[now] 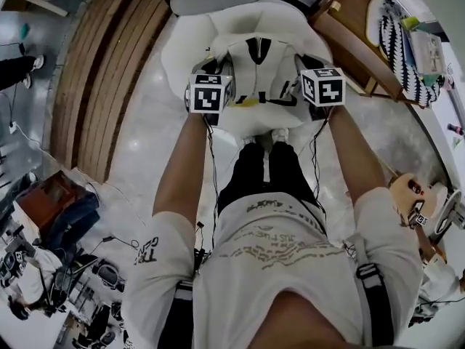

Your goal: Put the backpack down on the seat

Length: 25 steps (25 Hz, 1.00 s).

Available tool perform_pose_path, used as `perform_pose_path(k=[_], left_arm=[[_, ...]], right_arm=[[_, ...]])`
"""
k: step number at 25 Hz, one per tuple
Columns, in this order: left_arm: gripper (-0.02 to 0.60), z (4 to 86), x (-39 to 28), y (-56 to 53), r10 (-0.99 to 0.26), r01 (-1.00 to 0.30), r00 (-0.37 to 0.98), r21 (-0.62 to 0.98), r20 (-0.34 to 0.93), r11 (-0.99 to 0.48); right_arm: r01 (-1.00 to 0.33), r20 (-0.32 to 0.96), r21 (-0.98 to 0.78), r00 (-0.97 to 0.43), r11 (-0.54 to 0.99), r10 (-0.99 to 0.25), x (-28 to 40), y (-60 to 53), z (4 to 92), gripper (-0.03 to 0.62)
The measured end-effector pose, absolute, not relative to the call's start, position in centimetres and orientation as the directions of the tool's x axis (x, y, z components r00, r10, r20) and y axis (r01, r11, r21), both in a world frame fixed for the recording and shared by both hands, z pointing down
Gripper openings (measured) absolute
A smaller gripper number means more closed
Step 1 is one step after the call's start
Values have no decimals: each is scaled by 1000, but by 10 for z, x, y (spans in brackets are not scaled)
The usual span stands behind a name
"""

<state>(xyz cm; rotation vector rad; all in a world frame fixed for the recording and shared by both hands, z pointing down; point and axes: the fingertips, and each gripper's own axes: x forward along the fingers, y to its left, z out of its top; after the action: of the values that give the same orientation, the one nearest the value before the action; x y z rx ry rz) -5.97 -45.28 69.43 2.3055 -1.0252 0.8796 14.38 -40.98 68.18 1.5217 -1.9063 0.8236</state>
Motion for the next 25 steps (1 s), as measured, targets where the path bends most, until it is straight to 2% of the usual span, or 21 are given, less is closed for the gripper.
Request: perform_pose_path(k=[3,13,20,25], left_arm=[[58,719,-61,-466,-446,-783,519,195,729,-591],[58,806,-65,-491,-327,-776,464,200,823,-598],[58,832,-70,-503,-323,-778,476,219,818,-589],[78,855,-74,-479,-272,-793,418,202,867,-576]], right_arm=[[-978,766,-93,-189,184,-615,143,-421,704,49],[-987,849,-10,-94,163,-520,141,-446,782,49],[-991,862,-35,-94,126,-498,135,-453,806,49],[-989,897,-33,-92,142,-433,131,-431,828,51]])
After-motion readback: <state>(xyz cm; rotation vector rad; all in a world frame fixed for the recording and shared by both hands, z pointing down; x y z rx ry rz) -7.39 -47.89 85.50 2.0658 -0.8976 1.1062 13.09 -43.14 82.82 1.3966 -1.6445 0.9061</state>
